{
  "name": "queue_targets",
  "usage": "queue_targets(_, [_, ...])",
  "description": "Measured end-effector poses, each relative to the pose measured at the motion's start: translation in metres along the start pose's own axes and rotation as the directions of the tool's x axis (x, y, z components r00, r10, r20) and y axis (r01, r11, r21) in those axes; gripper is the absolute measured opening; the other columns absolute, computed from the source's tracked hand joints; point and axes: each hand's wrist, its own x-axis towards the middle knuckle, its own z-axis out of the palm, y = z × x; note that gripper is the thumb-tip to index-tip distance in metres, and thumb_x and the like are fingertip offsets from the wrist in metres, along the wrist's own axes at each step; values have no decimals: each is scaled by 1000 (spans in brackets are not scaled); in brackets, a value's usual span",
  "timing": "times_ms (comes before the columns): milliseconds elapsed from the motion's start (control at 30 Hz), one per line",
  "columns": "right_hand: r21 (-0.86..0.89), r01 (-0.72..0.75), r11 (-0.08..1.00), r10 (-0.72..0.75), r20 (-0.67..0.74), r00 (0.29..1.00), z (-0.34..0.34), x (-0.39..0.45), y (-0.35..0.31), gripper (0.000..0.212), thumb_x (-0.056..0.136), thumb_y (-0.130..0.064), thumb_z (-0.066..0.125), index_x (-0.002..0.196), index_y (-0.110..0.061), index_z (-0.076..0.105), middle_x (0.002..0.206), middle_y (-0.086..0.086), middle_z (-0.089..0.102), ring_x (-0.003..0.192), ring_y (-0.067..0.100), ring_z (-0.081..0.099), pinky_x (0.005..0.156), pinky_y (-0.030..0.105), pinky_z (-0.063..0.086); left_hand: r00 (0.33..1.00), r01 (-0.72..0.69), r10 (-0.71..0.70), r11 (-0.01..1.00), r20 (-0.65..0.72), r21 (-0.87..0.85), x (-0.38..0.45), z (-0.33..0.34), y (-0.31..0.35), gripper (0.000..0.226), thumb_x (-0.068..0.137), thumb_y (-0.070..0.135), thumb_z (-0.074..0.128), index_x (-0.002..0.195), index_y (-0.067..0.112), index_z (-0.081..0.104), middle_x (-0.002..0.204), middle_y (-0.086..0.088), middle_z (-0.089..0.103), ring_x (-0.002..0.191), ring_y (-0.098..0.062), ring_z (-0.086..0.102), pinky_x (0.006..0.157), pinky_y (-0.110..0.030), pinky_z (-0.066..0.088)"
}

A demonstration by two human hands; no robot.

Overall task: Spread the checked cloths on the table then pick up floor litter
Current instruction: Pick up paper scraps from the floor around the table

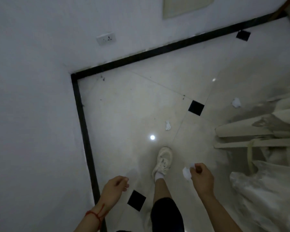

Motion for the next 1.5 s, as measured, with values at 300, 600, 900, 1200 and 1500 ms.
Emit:
queue_targets(300, [76, -144, 987, 149, -52, 988, -24, 122, -79, 13, 86, -6, 56, 96, 1, 62, 84, 10, 57, 81, 22, 51, 72, 24, 35, 990, -105, 74, 950, 117, 295, 83, 11, 149, 26, 93, 17, 51, 71, 29, 57, 73, 7, 62, 69, -12, 57, 55, -4, 42])
queue_targets(600, [132, -168, 977, 183, -108, 977, -1, 217, -99, 7, 86, -4, 55, 90, -1, 61, 81, 7, 56, 78, 19, 51, 61, 19, 31, 953, -272, 170, 846, 251, 458, 227, 39, 284, 14, 93, 17, 50, 85, 16, 62, 75, 4, 63, 78, -19, 58, 64, -23, 43])
queue_targets(900, [176, -310, 934, 332, -116, 936, 93, 286, -16, 14, 88, -8, 56, 97, 1, 60, 83, 5, 56, 79, 21, 54, 71, 26, 41, 886, -356, 22, 671, 462, 650, 384, 139, 252, 12, 91, 16, 52, 85, 12, 61, 80, -4, 64, 85, -23, 59, 82, -33, 51])
queue_targets(1200, [145, -266, 953, 283, -114, 952, 184, 332, 79, 8, 89, -11, 55, 93, -7, 61, 82, 3, 57, 76, 17, 54, 59, 18, 38, 914, -392, 161, 594, 373, 703, 500, 248, 149, 59, 85, 24, 63, 137, 12, 38, 135, -19, 39, 122, -30, 45, 96, -26, 36])
queue_targets(1500, [125, -257, 958, 272, -120, 955, 216, 350, 131, 8, 88, -10, 57, 93, -7, 61, 81, 4, 59, 75, 19, 56, 64, 22, 40, 857, -503, 322, 344, 403, 793, 550, 293, 101, 22, 87, 5, 53, 109, 2, 52, 120, -18, 44, 103, -31, 50, 86, -34, 47])
